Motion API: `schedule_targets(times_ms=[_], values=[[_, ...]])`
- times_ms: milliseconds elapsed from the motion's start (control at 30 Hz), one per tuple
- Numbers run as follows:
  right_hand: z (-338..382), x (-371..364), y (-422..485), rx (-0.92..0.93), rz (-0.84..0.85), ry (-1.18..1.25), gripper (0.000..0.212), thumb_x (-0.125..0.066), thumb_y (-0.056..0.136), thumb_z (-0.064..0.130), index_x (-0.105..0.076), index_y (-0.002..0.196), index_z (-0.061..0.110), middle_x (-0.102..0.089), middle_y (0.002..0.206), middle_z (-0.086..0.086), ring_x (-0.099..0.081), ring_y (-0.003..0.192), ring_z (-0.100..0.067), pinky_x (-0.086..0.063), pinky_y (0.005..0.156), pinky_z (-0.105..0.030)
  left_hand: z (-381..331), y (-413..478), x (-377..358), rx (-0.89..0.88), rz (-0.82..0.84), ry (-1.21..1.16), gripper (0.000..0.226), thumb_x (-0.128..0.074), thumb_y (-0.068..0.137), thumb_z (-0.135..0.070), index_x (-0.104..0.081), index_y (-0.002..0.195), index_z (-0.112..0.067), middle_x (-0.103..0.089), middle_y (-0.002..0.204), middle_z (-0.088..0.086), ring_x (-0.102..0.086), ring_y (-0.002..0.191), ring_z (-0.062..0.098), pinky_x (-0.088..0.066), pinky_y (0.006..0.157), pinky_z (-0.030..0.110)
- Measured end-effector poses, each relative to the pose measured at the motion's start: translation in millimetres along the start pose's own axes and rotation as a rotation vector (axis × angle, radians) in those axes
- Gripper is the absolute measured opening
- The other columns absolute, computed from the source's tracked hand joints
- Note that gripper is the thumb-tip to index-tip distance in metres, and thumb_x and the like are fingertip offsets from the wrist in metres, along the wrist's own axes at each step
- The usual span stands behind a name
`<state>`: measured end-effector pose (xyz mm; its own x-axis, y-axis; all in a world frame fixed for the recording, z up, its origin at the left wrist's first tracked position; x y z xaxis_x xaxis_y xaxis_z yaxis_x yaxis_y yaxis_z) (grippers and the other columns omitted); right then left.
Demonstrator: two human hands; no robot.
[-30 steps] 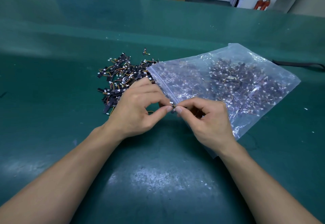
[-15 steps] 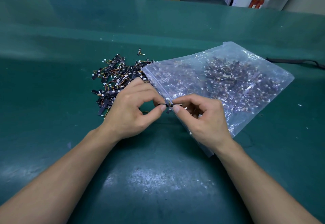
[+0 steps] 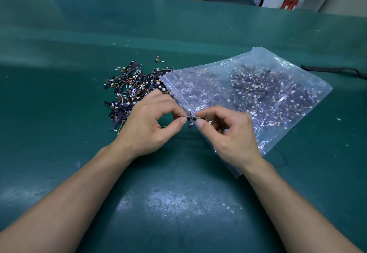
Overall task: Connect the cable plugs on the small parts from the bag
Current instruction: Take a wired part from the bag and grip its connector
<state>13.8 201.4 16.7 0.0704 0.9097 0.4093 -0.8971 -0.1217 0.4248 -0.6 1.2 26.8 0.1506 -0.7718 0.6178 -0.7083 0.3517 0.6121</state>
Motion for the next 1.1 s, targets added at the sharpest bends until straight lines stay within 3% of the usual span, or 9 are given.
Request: schedule_targets(times_ms=[300, 533, 633, 867, 1100], values=[[0.5, -1.6, 0.7, 0.047, -0.008, -0.024, 0.012, -0.073, 0.084, 0.013, -0.074, 0.075, 0.021, -0.062, 0.061, 0.017, -0.051, 0.05, -0.003, -0.037, 0.054, -0.01, 0.4, -0.4, 1.5, 0.042, 0.04, -0.048, 0.001, -0.072, 0.086, -0.017, -0.073, 0.087, -0.016, -0.069, 0.085, -0.007, -0.053, 0.082, 0.017, -0.035, 0.076, 0.018], [2.8, -3.4, 0.0, 0.033, -0.007, -0.003, 0.015, -0.075, 0.084, 0.015, -0.074, 0.081, 0.03, -0.066, 0.066, 0.017, -0.053, 0.052, -0.007, -0.04, 0.053, -0.014, 3.6, -1.3, 0.5, 0.069, 0.027, -0.045, 0.007, -0.071, 0.087, -0.015, -0.069, 0.079, -0.015, -0.066, 0.08, -0.006, -0.048, 0.077, 0.019, -0.038, 0.071, 0.025], [1.6, -3.5, 0.4, 0.036, 0.013, -0.021, 0.014, -0.074, 0.085, 0.012, -0.075, 0.081, 0.025, -0.067, 0.067, 0.013, -0.053, 0.052, -0.008, -0.04, 0.053, -0.016, 3.5, -1.4, -0.3, 0.065, 0.036, -0.043, 0.007, -0.071, 0.087, -0.015, -0.07, 0.08, -0.014, -0.066, 0.079, -0.005, -0.049, 0.077, 0.019, -0.038, 0.07, 0.025], [2.0, -2.8, 1.5, 0.075, -0.012, -0.052, 0.01, -0.073, 0.085, 0.012, -0.076, 0.079, 0.02, -0.068, 0.067, 0.011, -0.055, 0.053, -0.012, -0.042, 0.054, -0.017, 3.9, -1.6, 0.1, 0.062, 0.051, -0.087, 0.006, -0.068, 0.088, -0.025, -0.066, 0.083, -0.028, -0.065, 0.082, -0.01, -0.05, 0.079, 0.018, -0.041, 0.072, 0.027], [-0.1, -3.2, 0.1, 0.029, 0.007, -0.001, 0.007, -0.076, 0.084, 0.016, -0.076, 0.085, 0.023, -0.068, 0.07, 0.015, -0.053, 0.051, -0.006, -0.04, 0.053, -0.015, 4.7, -1.7, -1.2, 0.028, 0.006, -0.033, 0.011, -0.071, 0.087, -0.013, -0.068, 0.078, -0.017, -0.063, 0.08, -0.011, -0.048, 0.078, 0.01, -0.037, 0.072, 0.021]])
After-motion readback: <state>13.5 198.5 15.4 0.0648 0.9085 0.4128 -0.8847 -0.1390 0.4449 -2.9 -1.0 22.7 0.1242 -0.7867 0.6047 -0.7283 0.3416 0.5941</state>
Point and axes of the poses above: each hand's wrist, its own y-axis towards the middle knuckle, its own x-axis out of the back of the hand, z = x × y, the point moved 1 cm from there along y, towards the middle knuckle
